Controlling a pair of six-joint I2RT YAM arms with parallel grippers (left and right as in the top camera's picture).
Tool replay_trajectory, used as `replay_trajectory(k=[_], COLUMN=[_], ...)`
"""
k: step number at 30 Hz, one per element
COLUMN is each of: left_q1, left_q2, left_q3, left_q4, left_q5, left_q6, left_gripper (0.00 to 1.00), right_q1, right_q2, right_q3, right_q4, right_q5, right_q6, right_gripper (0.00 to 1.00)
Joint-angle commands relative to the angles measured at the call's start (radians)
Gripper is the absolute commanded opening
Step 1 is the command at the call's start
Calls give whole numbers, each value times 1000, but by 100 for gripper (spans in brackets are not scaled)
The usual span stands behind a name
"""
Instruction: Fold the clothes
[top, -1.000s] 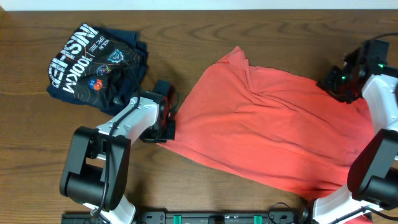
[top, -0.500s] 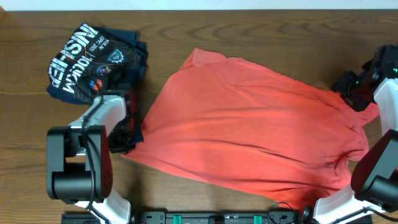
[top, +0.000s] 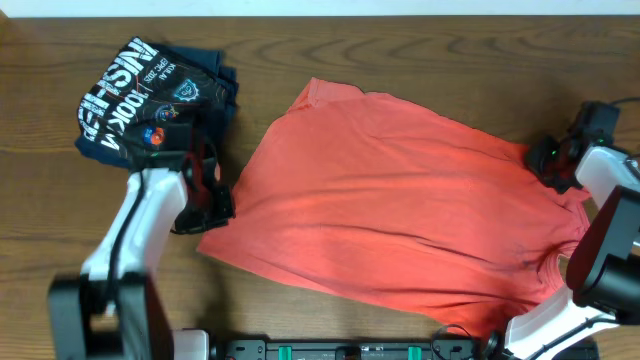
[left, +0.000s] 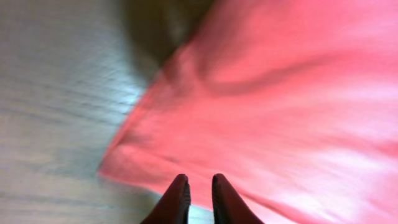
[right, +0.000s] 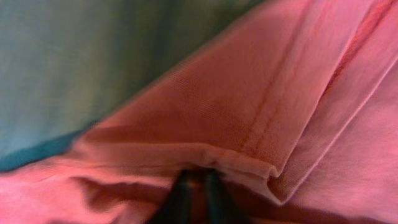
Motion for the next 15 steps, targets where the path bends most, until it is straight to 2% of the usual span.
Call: replay_trajectory(k=[1, 3, 6, 12, 15], left_q1=[2, 2, 2, -37, -93], left_q2=[-138, -200, -266, -296, -285], left_q3=[8, 8, 8, 8, 8], left_q4=[0, 3, 3, -2, 5], left_q5=[211, 268, 312, 333, 346], left_q6=[106, 106, 106, 106, 106], left_gripper=[26, 30, 33, 36, 40], right_q1=[-10, -10, -10, -10, -13], right_q2=[66, 115, 210, 320, 314], right_q3=[-56, -78, -83, -48, 26], right_q4=[74, 164, 357, 819, 844], right_q5=[5, -8, -109, -372, -423], right_q6=[152, 210, 222, 262, 260], right_gripper=[1, 1, 1, 1, 1])
